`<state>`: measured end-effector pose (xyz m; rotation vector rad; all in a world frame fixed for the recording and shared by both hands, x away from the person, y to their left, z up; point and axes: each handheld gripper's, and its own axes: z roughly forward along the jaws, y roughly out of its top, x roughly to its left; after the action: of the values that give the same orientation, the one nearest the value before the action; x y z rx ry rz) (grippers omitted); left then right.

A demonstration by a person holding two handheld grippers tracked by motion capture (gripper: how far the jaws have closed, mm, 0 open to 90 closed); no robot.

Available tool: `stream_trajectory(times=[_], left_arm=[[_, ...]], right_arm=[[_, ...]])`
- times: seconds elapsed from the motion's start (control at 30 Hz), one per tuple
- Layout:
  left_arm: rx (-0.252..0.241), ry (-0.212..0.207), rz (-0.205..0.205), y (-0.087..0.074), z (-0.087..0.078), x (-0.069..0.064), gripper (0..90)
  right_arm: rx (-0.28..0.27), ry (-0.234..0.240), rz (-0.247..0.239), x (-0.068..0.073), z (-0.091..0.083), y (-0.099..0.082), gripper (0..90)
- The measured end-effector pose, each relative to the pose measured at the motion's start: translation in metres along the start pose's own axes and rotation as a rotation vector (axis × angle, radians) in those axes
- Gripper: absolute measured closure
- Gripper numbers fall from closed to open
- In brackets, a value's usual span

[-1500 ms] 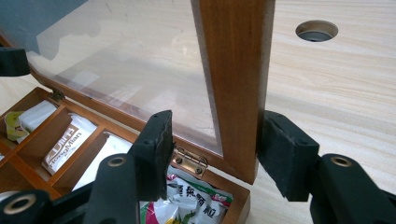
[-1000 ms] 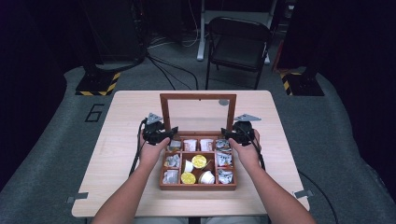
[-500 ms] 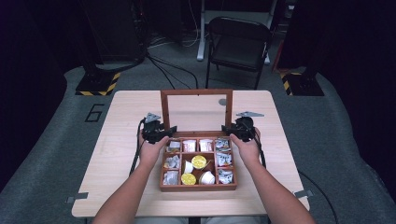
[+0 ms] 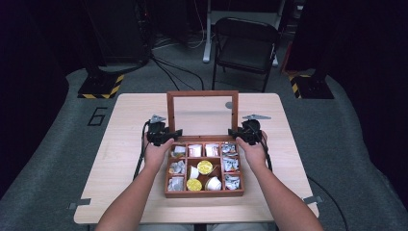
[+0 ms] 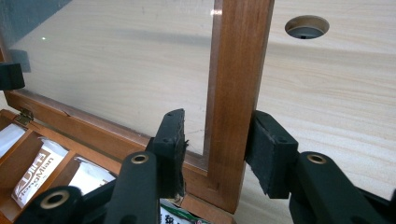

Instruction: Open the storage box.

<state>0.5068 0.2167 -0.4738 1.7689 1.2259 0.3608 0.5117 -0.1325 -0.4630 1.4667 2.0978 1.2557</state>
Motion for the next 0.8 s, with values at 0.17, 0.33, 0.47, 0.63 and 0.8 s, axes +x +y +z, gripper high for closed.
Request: stream_trajectory(times=[0.17, 0.33, 0.47, 0.63, 0.8], left_arm=[[0.013, -0.010, -0.009, 0.0016, 0.0026, 0.0019, 45.7], [0.011, -0.017, -0.020, 0.0012, 0.0037, 0.0032, 45.7], [0.009, -0.010, -0.040, 0.0008, 0.0053, 0.0029, 45.4], [0.007, -0.011, -0.055, 0.0003, 0.0072, 0.0041, 45.4], [0.007, -0.014, -0.063, -0.0003, 0.0081, 0.0047, 45.2]], right_arm=[[0.007, -0.003, 0.006, -0.0028, 0.0009, 0.0000, 58.8], [0.005, 0.001, 0.026, -0.0037, 0.0017, -0.0004, 58.9], [0.007, 0.003, 0.037, -0.0048, 0.0024, -0.0007, 59.0], [0.015, 0.006, 0.049, -0.0060, 0.0027, -0.0010, 59.0], [0.020, 0.007, 0.059, -0.0076, 0.0038, -0.0009, 58.9]])
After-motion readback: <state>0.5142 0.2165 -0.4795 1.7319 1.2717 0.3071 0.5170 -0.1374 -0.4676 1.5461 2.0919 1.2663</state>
